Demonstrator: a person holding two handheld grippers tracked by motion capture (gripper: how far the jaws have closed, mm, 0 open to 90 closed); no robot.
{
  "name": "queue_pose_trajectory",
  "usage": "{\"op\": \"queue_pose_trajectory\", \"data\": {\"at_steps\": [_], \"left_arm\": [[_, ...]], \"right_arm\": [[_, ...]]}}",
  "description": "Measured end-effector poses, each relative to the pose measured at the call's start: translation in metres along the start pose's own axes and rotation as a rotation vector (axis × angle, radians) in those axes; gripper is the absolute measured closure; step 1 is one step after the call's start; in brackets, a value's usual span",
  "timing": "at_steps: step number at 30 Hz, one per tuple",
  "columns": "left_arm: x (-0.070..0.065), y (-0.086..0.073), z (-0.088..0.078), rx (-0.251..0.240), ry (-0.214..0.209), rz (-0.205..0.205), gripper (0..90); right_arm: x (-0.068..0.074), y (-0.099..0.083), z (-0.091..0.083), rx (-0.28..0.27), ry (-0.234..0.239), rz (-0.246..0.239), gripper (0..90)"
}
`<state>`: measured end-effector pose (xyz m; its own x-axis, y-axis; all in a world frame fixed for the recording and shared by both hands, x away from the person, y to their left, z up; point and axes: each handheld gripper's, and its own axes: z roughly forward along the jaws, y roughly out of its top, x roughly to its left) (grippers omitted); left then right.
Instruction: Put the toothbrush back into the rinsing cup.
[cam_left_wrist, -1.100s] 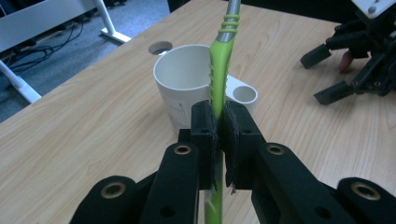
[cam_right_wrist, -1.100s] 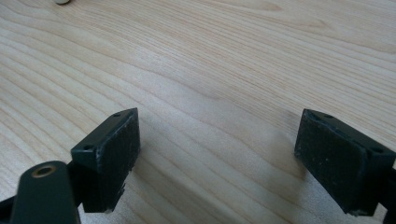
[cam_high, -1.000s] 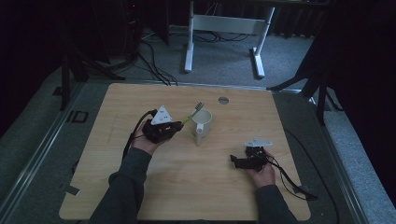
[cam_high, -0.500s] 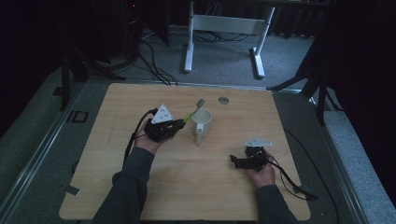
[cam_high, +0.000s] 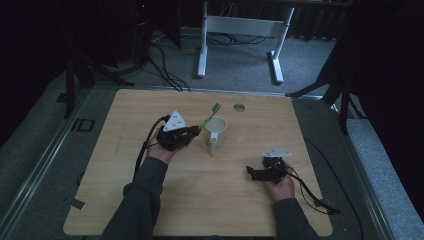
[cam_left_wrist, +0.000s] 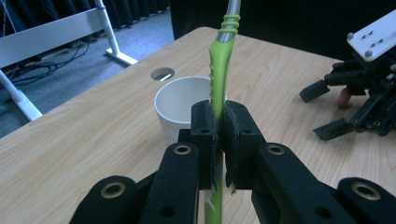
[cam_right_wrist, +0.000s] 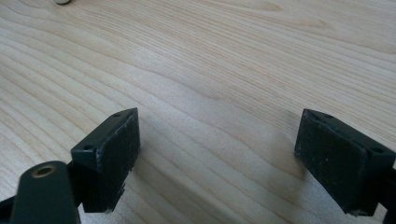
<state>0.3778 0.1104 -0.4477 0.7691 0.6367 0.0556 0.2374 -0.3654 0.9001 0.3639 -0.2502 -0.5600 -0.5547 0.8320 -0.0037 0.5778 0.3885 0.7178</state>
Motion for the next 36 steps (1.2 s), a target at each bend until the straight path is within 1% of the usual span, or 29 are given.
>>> {"op": "queue_pose_trajectory", "data": {"at_steps": [4, 9, 15, 17, 28, 29, 33, 34, 36], "left_arm": [[0.0, 0.001, 0.001, -0.009, -0.002, -0.005, 83.3], [-0.001, 0.002, 0.003, -0.012, 0.001, 0.005, 83.3], [-0.002, 0.005, 0.004, -0.031, 0.005, -0.003, 83.2], [-0.002, 0.006, 0.004, -0.047, 0.0, -0.016, 83.3], [-0.005, 0.007, 0.009, -0.074, 0.0, -0.035, 83.2], [-0.005, 0.007, 0.011, -0.083, -0.003, -0.039, 83.2], [-0.007, 0.007, 0.012, -0.096, -0.009, -0.045, 83.2], [-0.008, 0.008, 0.014, -0.106, -0.011, -0.05, 83.2], [-0.008, 0.008, 0.014, -0.11, -0.011, -0.052, 83.2]], "right_arm": [[0.0, 0.0, 0.0, 0.0, 0.0, 0.0, 13.9], [0.0, 0.0, 0.0, 0.0, 0.0, 0.001, 13.8], [0.0, 0.0, 0.0, 0.0, 0.0, 0.001, 13.9], [0.0, 0.0, 0.0, 0.0, 0.0, 0.0, 13.8], [0.0, 0.0, 0.0, 0.0, 0.0, 0.001, 13.8], [0.0, 0.0, 0.0, -0.001, 0.0, 0.001, 13.8], [0.0, 0.0, 0.0, -0.001, 0.0, 0.0, 13.8], [0.0, 0.0, 0.0, -0.001, 0.0, 0.0, 13.8], [0.0, 0.0, 0.0, -0.001, 0.0, 0.0, 13.8]]}}
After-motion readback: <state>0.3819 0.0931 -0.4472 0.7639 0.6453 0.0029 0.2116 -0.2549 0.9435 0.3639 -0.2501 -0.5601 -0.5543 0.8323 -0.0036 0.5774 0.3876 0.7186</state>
